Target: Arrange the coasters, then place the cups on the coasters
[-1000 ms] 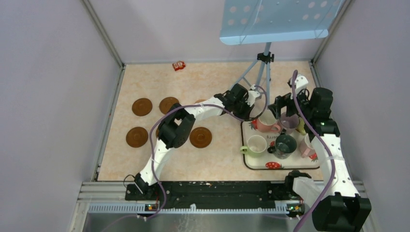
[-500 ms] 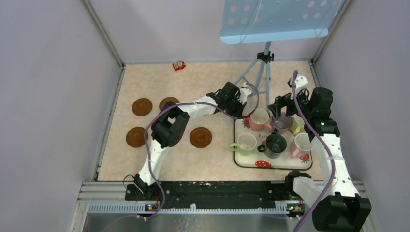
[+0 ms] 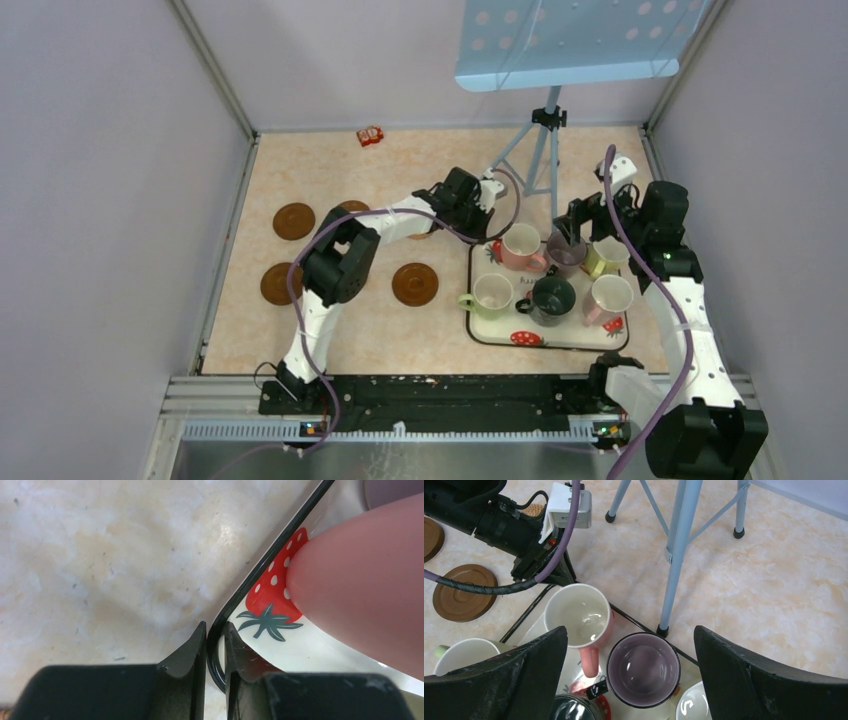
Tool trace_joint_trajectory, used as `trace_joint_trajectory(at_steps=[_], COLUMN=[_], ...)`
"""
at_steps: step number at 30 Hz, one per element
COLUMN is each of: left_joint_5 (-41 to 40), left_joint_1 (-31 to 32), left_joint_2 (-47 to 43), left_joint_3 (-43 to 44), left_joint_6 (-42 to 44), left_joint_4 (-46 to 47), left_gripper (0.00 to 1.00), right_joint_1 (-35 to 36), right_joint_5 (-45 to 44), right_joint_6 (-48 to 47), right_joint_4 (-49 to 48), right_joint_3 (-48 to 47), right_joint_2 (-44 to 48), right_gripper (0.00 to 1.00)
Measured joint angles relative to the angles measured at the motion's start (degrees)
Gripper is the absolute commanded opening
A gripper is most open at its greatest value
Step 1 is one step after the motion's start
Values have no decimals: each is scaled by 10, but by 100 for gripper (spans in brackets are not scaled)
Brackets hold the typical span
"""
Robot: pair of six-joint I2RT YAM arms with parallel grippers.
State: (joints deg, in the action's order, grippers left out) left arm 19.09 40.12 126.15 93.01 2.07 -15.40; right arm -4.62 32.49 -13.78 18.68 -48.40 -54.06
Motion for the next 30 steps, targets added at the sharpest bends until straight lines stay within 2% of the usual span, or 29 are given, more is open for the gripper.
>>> trace_joint_trajectory(at_steps=[3, 4, 6, 7, 12, 17, 24, 27, 30], left_joint_5=[-1, -2, -3, -2, -37, -53, -23, -2, 32], left_joint_1=[-8, -10, -12, -13, -38, -65, -110, -125, -129], left_joint_2=[-10, -12, -12, -13, -28, -79, -224, -311, -415], left_joint_3=[-13, -14, -14, -13, -14, -32, -69, -118, -209], left_joint_6=[0, 0, 3, 5, 26, 50, 87, 117, 162], left_joint_4=[-3, -5, -9, -13, -50, -90, -120, -119, -112], left_gripper=[2, 11, 46, 58, 97, 99, 99, 99, 99], right_joint_1=[0, 0, 0, 0, 0, 0, 0, 0, 0], right_joint_5=[2, 2, 4, 5, 11, 17, 30, 36, 42], right_joint_6=[0, 0, 0, 0, -1, -1, -1, 0, 2], right_joint_4=[0, 0, 1, 2, 3, 3, 9, 10, 10], right_joint_3=[0, 0, 0, 0, 0, 0, 0, 0, 0], right_joint_2=[0, 0, 0, 0, 0, 0, 0, 1, 2], right_gripper=[95, 95, 95, 95, 95, 95, 95, 95, 95])
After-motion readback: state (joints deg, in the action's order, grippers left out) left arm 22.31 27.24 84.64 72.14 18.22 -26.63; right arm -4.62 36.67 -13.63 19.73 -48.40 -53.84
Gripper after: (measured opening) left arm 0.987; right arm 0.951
